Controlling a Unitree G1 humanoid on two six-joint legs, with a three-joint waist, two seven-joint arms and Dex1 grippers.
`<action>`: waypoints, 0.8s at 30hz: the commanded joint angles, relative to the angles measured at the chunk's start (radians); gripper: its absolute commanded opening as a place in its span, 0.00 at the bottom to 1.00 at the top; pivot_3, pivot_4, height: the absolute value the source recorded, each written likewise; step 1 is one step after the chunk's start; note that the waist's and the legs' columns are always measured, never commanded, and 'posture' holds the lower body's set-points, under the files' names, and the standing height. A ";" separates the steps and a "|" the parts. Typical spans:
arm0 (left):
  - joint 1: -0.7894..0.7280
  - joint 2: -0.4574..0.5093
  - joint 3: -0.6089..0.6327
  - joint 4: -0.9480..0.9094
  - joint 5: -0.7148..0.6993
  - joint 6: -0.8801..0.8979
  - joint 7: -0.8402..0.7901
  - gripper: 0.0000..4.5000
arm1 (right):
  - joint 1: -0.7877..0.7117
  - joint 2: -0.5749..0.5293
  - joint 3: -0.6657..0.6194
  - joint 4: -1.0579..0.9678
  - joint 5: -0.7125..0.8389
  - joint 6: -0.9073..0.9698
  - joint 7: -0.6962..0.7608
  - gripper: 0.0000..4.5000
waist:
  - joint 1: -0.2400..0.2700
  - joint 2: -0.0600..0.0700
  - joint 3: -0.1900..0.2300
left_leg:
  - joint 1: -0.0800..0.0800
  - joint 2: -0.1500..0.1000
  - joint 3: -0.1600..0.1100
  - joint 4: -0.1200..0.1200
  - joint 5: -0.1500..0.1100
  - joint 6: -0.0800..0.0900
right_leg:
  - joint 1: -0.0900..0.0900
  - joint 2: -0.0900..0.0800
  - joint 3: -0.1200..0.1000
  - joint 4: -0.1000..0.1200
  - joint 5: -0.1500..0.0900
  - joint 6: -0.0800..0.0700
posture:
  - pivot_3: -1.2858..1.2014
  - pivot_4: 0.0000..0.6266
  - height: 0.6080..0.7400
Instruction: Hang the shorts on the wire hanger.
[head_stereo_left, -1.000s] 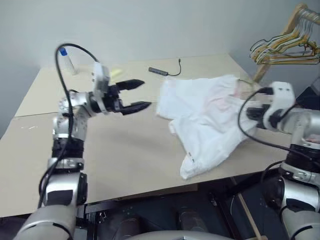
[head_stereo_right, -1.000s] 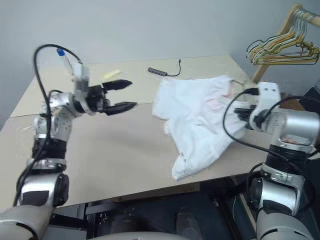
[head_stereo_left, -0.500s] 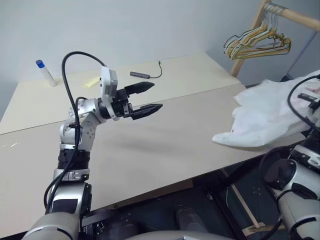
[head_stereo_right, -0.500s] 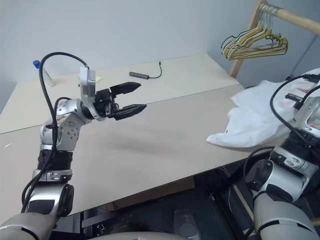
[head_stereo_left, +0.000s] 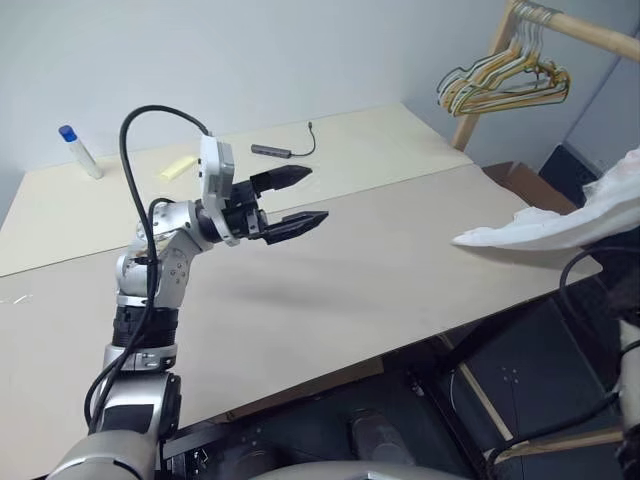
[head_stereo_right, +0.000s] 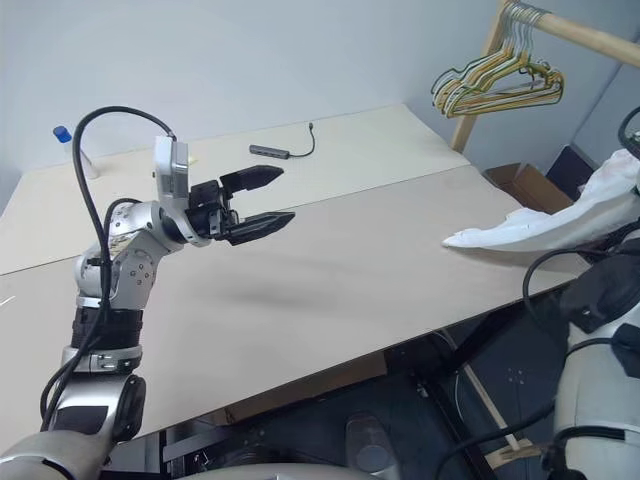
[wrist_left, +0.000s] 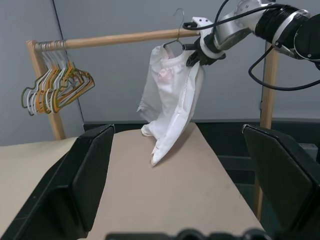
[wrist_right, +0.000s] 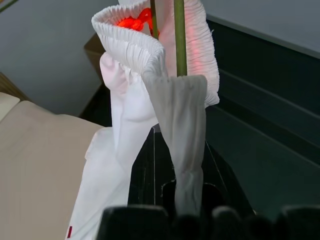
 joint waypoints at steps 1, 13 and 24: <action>-0.012 -0.006 0.015 -0.025 -0.034 -0.023 -0.012 0.99 | -0.067 -0.035 0.023 0.083 0.032 -0.079 -0.039 0.00 | -0.006 0.000 0.001 | 0.004 0.000 0.000 0.000 0.000 0.000 | 0.002 0.000 0.000 -0.001 0.000 0.000 | 0.42 0.00 1.00; -0.013 -0.050 0.057 -0.038 -0.134 -0.042 -0.021 0.99 | -0.050 -0.035 0.044 0.211 0.111 -0.113 -0.092 0.00 | -0.017 -0.001 0.002 | 0.010 0.000 0.007 -0.003 -0.001 0.002 | 0.005 0.000 0.006 -0.001 -0.001 0.002 | 0.42 0.00 1.00; 0.021 -0.047 0.075 -0.070 -0.164 -0.051 -0.015 1.00 | -0.027 -0.033 0.148 0.217 0.091 -0.175 -0.095 0.15 | -0.015 -0.001 0.002 | 0.010 0.000 0.009 -0.003 -0.002 0.002 | 0.005 0.000 0.008 -0.001 -0.001 0.004 | 0.44 0.00 1.00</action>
